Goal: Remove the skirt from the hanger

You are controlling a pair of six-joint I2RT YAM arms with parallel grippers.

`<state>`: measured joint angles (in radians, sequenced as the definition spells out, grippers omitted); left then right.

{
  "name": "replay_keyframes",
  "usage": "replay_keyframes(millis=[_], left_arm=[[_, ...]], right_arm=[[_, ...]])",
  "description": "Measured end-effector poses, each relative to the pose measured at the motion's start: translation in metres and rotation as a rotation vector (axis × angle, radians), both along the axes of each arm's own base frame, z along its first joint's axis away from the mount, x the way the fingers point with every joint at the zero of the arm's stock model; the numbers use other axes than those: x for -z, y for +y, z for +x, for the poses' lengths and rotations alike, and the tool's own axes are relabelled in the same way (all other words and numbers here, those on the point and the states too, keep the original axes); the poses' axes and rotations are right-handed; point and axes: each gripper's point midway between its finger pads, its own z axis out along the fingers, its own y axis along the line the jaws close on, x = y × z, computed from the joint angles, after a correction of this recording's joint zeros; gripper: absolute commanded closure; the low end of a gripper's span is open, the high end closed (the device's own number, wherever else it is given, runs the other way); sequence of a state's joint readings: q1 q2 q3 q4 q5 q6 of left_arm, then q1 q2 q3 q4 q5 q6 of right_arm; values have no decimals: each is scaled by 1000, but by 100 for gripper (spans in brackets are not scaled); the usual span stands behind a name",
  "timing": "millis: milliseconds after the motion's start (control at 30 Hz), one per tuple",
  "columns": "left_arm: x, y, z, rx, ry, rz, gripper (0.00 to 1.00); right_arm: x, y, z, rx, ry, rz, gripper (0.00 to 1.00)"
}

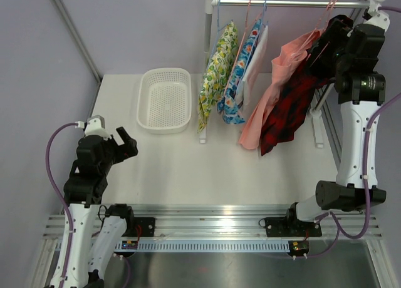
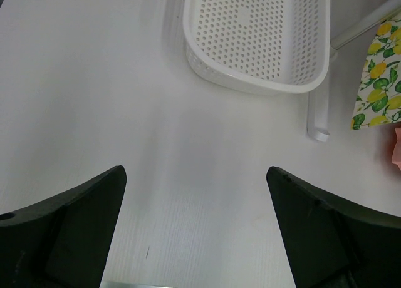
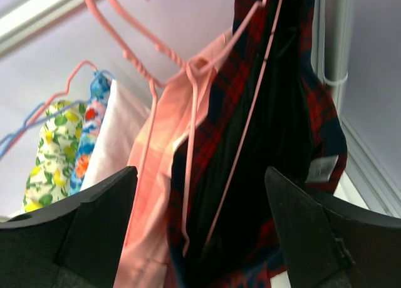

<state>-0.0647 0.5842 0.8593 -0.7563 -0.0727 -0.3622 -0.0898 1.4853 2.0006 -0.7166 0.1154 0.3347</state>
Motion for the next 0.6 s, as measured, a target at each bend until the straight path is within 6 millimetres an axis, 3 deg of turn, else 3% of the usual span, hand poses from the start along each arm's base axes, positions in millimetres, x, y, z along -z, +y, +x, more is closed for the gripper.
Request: replay_keyframes(millis=[167, 400, 600], left_arm=[[1, 0, 0, 0, 3, 0, 2], [1, 0, 0, 0, 0, 0, 2], [1, 0, 0, 1, 0, 0, 2]], right_arm=[[-9, -6, 22, 21, -12, -14, 17], [15, -9, 49, 23, 46, -12, 20], [32, -12, 63, 30, 91, -15, 35]])
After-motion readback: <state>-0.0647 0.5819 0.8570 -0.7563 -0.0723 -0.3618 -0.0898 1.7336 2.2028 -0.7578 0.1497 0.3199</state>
